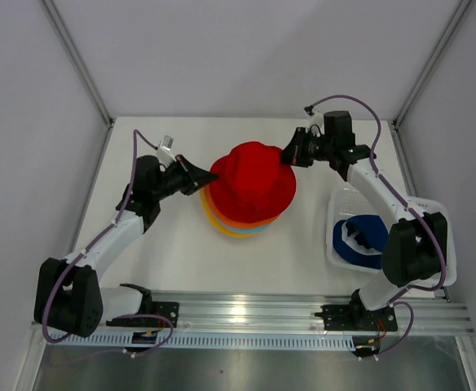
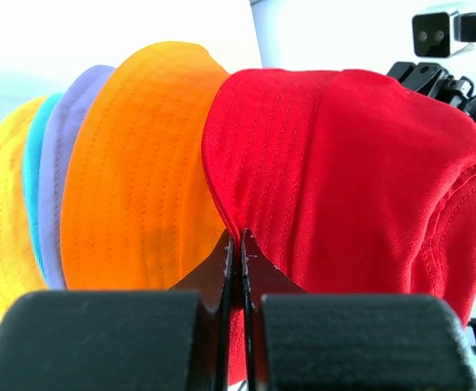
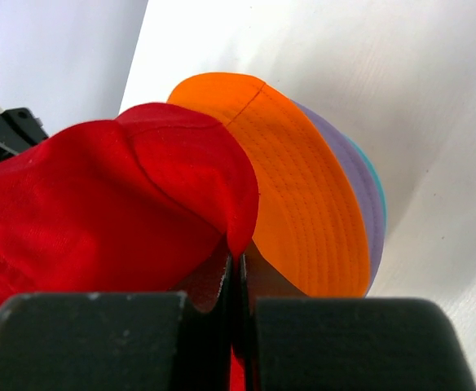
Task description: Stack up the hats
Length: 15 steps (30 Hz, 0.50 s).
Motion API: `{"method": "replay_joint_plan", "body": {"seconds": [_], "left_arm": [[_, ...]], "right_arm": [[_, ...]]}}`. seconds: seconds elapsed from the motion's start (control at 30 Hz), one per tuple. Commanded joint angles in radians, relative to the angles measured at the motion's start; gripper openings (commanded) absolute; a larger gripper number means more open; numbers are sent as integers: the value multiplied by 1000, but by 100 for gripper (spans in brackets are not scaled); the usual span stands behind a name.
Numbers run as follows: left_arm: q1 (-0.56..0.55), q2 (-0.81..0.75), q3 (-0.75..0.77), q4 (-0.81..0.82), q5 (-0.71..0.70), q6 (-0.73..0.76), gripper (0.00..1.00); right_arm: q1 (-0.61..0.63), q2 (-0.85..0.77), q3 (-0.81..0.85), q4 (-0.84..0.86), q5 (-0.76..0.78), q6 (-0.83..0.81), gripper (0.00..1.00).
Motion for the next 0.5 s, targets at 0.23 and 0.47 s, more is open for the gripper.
{"method": "replay_joint_plan", "body": {"seconds": [0.23,0.47], "left_arm": [[-1,-57,120,-384,-254,140,1],[-39,-14,36,-428,-330,168,1]], "right_arm": [[22,83,72,-43,60,70,1],[36,151,58,-55,92,76,2]]}}
